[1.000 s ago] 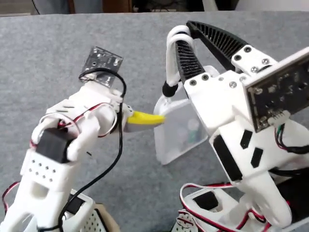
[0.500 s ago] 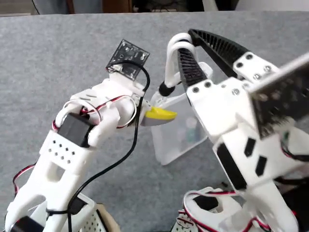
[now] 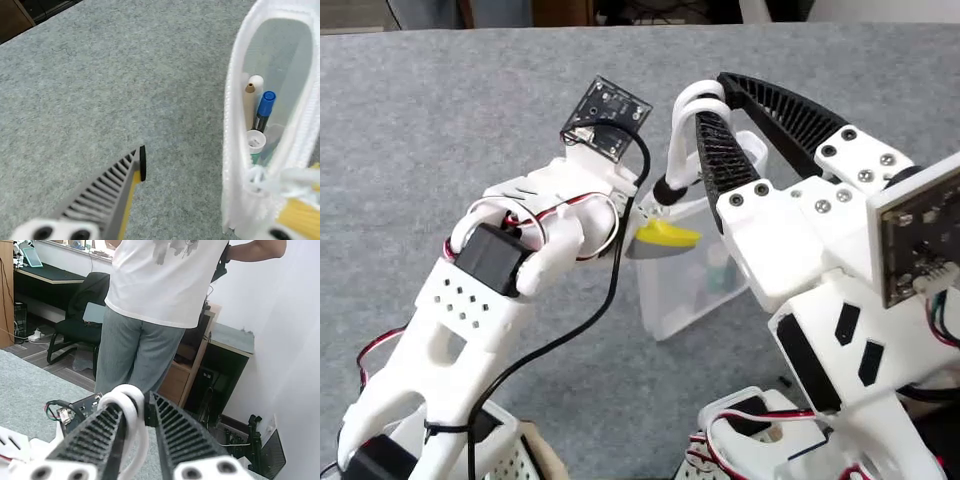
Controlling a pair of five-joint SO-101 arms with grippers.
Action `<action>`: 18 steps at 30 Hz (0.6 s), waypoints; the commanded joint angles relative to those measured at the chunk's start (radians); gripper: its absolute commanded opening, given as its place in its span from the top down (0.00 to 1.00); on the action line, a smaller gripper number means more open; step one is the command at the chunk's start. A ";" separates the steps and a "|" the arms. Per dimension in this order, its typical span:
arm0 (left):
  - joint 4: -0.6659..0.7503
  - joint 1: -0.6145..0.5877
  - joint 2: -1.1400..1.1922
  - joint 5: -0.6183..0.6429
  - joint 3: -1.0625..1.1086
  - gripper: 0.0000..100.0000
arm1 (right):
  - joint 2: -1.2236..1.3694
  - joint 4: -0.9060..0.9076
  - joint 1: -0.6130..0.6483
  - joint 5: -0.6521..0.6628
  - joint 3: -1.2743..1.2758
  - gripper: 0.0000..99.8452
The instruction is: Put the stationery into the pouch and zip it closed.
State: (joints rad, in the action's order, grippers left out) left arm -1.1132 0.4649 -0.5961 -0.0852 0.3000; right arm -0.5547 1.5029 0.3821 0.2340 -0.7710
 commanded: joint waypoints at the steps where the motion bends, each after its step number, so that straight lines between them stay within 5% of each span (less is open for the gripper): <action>1: 0.025 0.008 0.002 -0.009 -0.054 0.54 | -0.010 0.002 0.014 -0.012 -0.024 0.99; 18: 0.025 0.021 0.002 -0.003 -0.064 0.54 | -0.010 0.002 0.014 -0.046 -0.024 0.99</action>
State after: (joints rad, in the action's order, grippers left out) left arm -1.1132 0.4741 -0.5961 -0.0852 0.2846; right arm -0.5547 1.5029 0.3821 0.2002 -0.7710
